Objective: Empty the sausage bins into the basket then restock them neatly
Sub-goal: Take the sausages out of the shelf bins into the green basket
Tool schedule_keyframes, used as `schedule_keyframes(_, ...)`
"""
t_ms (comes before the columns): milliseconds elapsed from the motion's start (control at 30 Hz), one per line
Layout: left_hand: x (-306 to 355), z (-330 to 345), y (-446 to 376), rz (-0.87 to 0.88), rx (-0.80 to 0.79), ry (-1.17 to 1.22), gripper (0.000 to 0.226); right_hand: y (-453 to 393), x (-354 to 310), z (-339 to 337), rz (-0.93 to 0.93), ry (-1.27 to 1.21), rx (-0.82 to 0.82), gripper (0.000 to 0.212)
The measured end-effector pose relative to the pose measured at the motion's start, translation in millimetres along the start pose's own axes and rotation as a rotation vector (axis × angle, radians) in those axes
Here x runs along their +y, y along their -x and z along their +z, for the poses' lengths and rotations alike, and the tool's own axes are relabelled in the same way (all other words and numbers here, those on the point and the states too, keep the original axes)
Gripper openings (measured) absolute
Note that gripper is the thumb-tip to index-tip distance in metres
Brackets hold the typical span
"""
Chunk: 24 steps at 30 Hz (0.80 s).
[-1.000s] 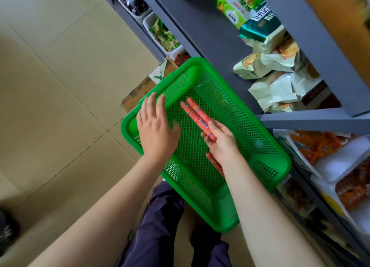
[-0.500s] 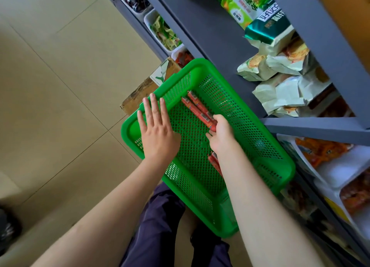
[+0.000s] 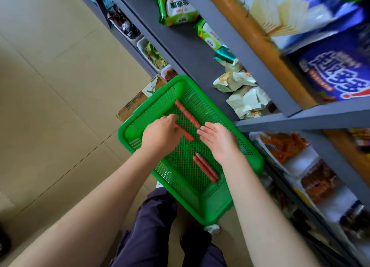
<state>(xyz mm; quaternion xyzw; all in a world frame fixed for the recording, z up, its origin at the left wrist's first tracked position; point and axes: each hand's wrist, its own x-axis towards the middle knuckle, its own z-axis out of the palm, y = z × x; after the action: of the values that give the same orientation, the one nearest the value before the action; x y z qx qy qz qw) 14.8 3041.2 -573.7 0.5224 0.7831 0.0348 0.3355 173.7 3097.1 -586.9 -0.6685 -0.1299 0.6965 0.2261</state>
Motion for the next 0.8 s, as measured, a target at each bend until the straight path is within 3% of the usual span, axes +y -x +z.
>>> schedule_keyframes(100,47,-47,36,0.124,0.080,0.127,0.032,84,-38,-12,-0.278,0.196,-0.027,0.014)
schedule_keyframes(267,151,-129,129,0.392,0.301,0.391,0.034,263,-109,-70,-0.907,0.581,0.003,0.008)
schedule_keyframes(400,250,-172,213,0.673,0.329,0.491,0.033,407,-148,-145,-1.245,0.793,0.288,0.006)
schedule_keyframes(533,354,-185,290,1.000,0.348,0.468,0.039,506,-174,-238,-1.514,0.722,0.644,0.010)
schedule_keyframes(667,439,-165,331,1.198,0.408,0.338,0.040,542,-190,-326,-1.524,0.688,0.922,0.013)
schedule_keyframes(800,487,-136,323,1.165,0.455,0.160,0.054,544,-193,-383,-1.337,0.742,0.879,0.013)
